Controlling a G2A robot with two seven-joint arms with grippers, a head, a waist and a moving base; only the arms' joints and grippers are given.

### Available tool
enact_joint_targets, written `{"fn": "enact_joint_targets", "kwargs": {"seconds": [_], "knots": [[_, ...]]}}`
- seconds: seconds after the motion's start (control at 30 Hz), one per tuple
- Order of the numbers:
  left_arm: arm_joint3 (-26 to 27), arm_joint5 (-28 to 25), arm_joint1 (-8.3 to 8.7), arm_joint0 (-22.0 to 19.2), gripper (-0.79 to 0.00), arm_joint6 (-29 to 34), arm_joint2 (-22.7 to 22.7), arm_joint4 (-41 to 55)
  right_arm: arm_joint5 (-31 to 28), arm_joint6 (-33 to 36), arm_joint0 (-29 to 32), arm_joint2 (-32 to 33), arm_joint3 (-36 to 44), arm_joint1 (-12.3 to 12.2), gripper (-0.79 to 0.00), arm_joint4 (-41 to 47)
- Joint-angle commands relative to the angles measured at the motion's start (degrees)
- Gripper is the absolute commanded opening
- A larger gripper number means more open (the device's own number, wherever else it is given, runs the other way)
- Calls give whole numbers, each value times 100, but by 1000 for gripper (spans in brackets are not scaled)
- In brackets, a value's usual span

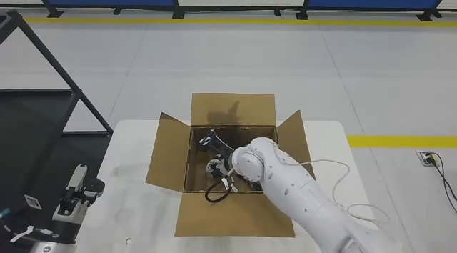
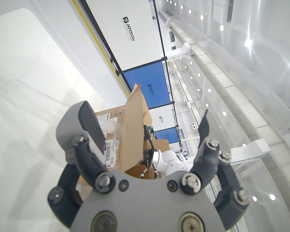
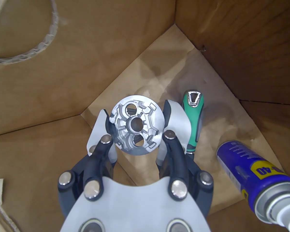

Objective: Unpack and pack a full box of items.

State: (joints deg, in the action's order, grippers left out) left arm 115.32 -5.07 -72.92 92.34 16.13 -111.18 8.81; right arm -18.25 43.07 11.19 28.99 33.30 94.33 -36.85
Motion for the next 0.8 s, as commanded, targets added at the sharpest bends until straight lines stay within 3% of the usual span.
{"fn": "enact_joint_targets", "kwargs": {"seconds": [0.0, 0.1, 0.13, 0.2, 0.23, 0.27, 0.77], "knots": [[0, 0, 0, 0, 0, 0, 0, 0, -24, -31, -29, -28, -157, 77, -785, 7], [0, 0, 0, 0, 0, 0, 0, 0, -12, -58, -73, -67, -364, 187, -785, -3], [0, 0, 0, 0, 0, 0, 0, 0, -18, -63, -88, -75, -425, 222, -610, 2], [0, 0, 0, 0, 0, 0, 0, 0, -47, -84, -117, -80, -544, 285, -409, 19], [0, 0, 0, 0, 0, 0, 0, 0, -68, -90, -136, -80, -601, 313, -172, 23], [0, 0, 0, 0, 0, 0, 0, 0, -85, -110, -155, -74, -653, 339, 0, 36], [0, 0, 0, 0, 0, 0, 0, 0, -99, -545, -278, -12, -781, 491, 0, -283]]}}
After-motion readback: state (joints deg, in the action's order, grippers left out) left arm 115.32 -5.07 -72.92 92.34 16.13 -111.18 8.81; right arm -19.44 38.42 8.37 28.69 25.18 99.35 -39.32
